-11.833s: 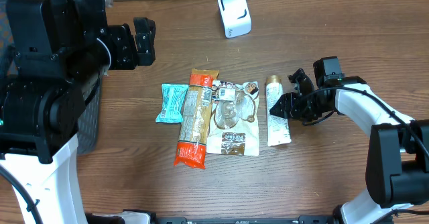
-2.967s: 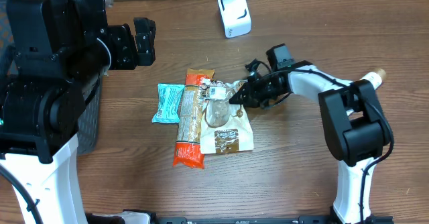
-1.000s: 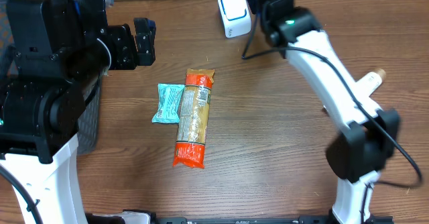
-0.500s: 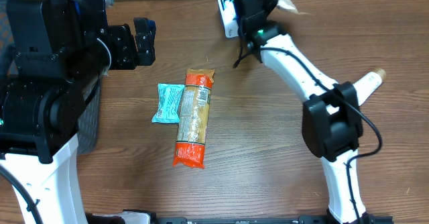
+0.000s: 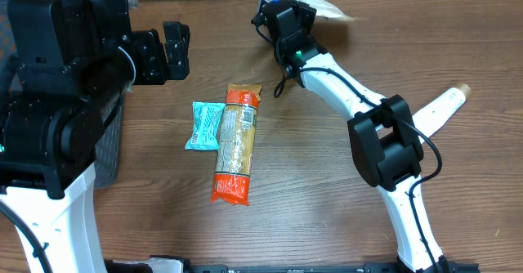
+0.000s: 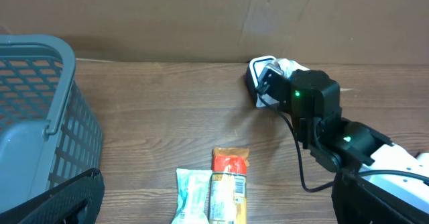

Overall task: Scan the item barcode
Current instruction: 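Hold the snack bag in front of the scanner, then carry the snack bag right and lay it on the table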

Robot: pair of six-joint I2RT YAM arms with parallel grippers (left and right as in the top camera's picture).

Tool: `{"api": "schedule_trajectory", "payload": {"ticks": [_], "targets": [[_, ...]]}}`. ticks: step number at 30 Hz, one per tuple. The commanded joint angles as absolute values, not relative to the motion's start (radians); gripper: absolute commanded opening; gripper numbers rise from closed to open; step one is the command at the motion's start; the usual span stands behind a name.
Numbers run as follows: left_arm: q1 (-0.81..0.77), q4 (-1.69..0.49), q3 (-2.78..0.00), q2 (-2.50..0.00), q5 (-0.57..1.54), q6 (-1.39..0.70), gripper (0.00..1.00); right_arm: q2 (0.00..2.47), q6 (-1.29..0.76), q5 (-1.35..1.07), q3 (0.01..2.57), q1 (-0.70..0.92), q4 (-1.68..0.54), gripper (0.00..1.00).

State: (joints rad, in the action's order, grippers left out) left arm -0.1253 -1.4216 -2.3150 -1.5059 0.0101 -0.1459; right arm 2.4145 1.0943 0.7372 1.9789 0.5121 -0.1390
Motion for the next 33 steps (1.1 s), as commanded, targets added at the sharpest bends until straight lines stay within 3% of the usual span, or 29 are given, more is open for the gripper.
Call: {"api": "schedule_trajectory", "payload": {"ticks": [1,9,14,24,28,33], "targets": [[-0.128,-1.418,-2.314,-1.511,0.0,-0.127,1.0,2.421,1.105,0.767,1.975,0.511,-0.123,0.04],[-0.128,-1.419,-2.314,-1.511,0.0,-0.127,1.0,2.372,1.084,0.766,1.977,0.533,-0.105,0.04],[-0.128,-1.418,-2.314,-1.511,0.0,-0.127,1.0,2.23,0.907,0.698,1.977,0.531,-0.233,0.04],[-0.128,-1.418,-2.314,-1.511,0.0,-0.127,1.0,1.767,0.219,0.228,1.977,0.42,-0.713,0.04],[-0.128,-1.418,-2.314,-1.511,0.0,-0.127,0.99,1.644,-0.107,0.013,1.977,0.294,-0.9,0.04],[-0.128,-1.418,-2.314,-1.511,0.0,-0.127,1.0,1.61,-0.296,-0.277,1.975,0.045,-1.126,0.04]]}}
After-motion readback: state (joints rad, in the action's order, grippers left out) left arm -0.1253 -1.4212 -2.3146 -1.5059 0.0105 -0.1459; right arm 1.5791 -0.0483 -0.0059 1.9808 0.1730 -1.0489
